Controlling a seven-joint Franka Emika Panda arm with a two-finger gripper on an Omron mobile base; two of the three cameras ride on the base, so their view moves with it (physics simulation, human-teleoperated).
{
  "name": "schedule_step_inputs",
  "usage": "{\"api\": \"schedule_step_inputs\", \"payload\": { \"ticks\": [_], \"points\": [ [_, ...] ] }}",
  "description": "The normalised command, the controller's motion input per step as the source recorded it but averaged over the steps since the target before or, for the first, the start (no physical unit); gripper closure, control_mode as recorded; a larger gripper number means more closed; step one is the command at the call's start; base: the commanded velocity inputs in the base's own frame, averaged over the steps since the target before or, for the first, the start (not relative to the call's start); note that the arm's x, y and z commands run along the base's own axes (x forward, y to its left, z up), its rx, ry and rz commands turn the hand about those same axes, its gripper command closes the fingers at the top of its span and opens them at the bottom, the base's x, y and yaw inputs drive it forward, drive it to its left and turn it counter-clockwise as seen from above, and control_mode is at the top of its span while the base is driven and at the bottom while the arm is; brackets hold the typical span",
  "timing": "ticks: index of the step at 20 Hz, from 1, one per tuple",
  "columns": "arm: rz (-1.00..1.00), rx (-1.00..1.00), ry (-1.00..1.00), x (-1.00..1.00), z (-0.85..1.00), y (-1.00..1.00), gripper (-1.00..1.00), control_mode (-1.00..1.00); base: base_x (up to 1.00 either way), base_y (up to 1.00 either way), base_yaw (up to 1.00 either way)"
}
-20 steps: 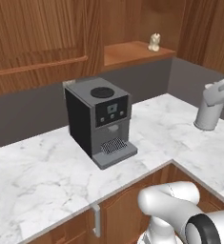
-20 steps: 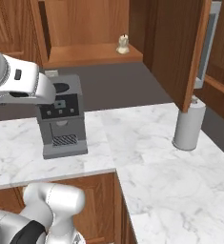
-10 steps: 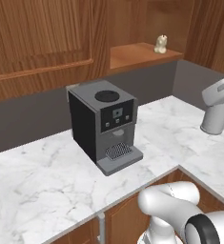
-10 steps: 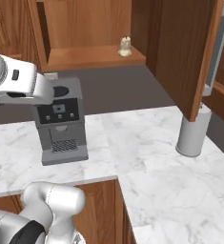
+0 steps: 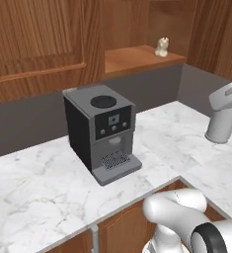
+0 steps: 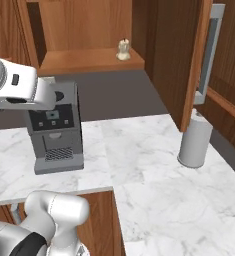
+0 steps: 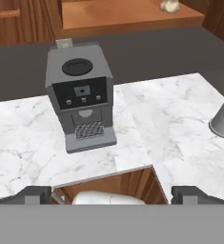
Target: Get the candle and the beer from the cabinet and move them to the dining counter.
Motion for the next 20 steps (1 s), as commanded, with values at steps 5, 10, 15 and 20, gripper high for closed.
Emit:
{"api": "schedule_step_inputs", "payload": {
  "ticks": [5,10,15,20],
  "points": [
    [0.00,0.00,0.00,0.00,0.00,0.00,-1.00,1.00,0.29,-0.53,0.00],
    [0.00,0.00,0.00,0.00,0.00,0.00,-1.00,1.00,0.31,-0.72,0.01],
    [0.00,0.00,0.00,0.00,0.00,0.00,-1.00,1.00,0.30,-0.78,0.05],
    [0.00,0.00,0.00,0.00,0.00,0.00,-1.00,1.00,0.02,-0.16,0.00]
  ]
}}
